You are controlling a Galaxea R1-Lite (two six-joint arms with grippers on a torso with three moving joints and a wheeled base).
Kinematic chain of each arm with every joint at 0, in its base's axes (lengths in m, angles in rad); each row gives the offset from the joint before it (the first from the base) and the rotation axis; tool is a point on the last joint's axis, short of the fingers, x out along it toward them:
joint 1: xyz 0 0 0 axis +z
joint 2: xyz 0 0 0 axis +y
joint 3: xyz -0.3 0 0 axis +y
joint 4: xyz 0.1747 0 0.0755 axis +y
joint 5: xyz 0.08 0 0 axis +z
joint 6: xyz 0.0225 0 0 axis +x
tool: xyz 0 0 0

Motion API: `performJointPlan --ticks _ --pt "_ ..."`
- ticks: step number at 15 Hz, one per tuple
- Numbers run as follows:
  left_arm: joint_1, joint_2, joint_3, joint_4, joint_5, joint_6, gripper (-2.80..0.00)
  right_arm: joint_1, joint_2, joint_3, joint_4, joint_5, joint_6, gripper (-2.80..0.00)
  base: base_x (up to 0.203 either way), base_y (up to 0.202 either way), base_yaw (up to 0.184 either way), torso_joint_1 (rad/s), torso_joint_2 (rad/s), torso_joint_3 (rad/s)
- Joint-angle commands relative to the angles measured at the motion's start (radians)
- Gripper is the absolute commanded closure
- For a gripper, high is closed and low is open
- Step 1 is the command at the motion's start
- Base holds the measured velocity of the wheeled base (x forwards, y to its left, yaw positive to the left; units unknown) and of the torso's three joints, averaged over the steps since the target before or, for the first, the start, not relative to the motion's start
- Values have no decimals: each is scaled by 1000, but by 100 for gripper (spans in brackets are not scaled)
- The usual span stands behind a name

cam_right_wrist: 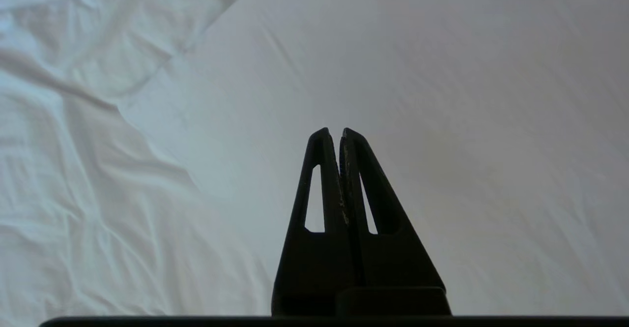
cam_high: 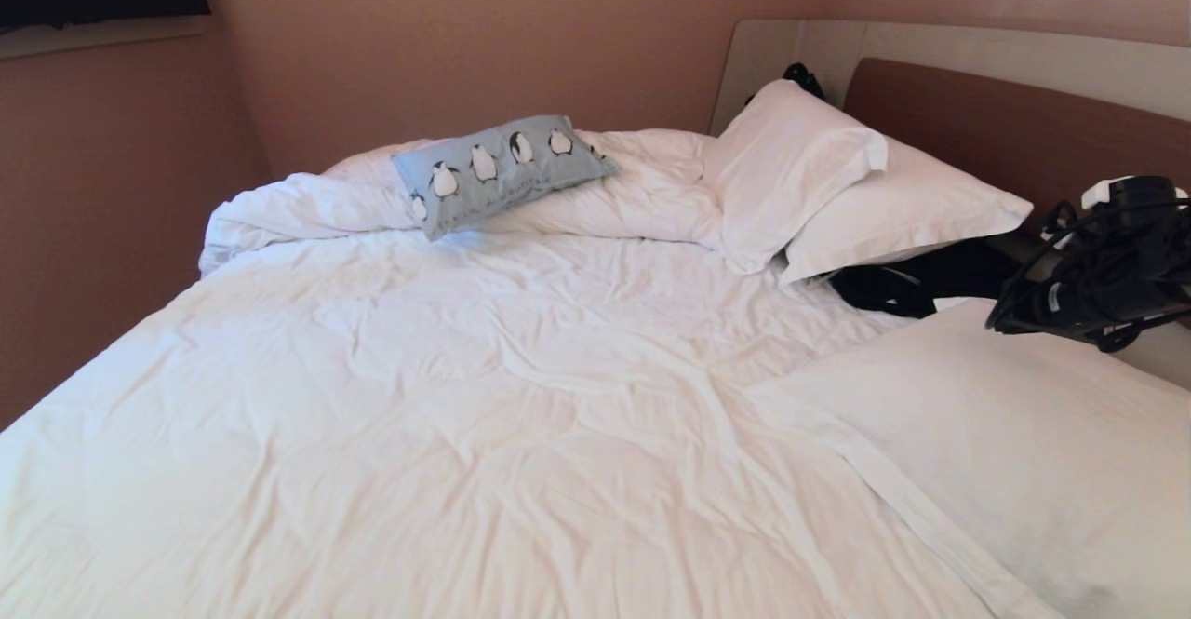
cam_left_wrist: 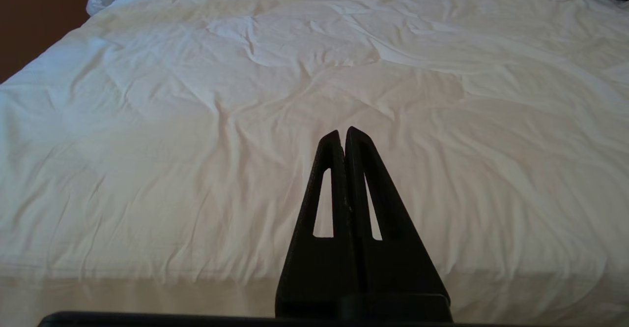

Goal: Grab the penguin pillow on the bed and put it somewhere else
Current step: Place the pillow at the bedside

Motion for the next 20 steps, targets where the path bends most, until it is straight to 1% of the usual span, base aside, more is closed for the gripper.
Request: performJointPlan --ticks 1,3,5,6,7,8,9,10,11,13,14,16,18,20 --pt "0 0 1 0 1 -1 0 23 1 9 -29 -144 -73 0 0 0 0 0 0 0" --pt "0 0 2 0 1 0 0 32 8 7 -34 -136 -197 0 0 0 0 0 0 0" --pt "0 0 0 0 1 1 0 34 32 10 -117 -134 -305 0 0 0 0 0 0 0" --pt "0 0 0 0 1 1 0 34 57 15 -183 -137 -341 -280 0 0 0 0 0 0" --pt "0 0 0 0 1 0 0 37 81 18 -239 -138 -374 -280 0 0 0 0 0 0" --pt "0 0 0 0 1 0 0 47 93 23 -268 -135 -387 -280 0 0 0 0 0 0" --pt "0 0 0 0 1 0 0 56 95 41 -272 -126 -390 -280 0 0 0 0 0 0" --pt "0 0 1 0 1 1 0 70 94 70 -282 -99 -391 -280 0 0 0 0 0 0" --pt "0 0 0 0 1 1 0 81 93 93 -322 -74 -392 -280 0 0 0 0 0 0" --pt "0 0 1 0 1 1 0 97 92 145 -427 -62 -401 -280 0 0 0 0 0 0" --pt "0 0 1 0 1 0 0 101 92 168 -468 -60 -424 -280 0 0 0 0 0 0" --pt "0 0 2 0 1 0 0 111 91 201 -513 -60 -517 -280 0 0 0 0 0 0" --pt "0 0 0 0 1 1 0 119 96 217 -549 -60 -593 -280 0 0 0 0 0 0" --pt "0 0 0 0 1 1 0 132 114 225 -575 -62 -641 -280 0 0 0 0 0 0"
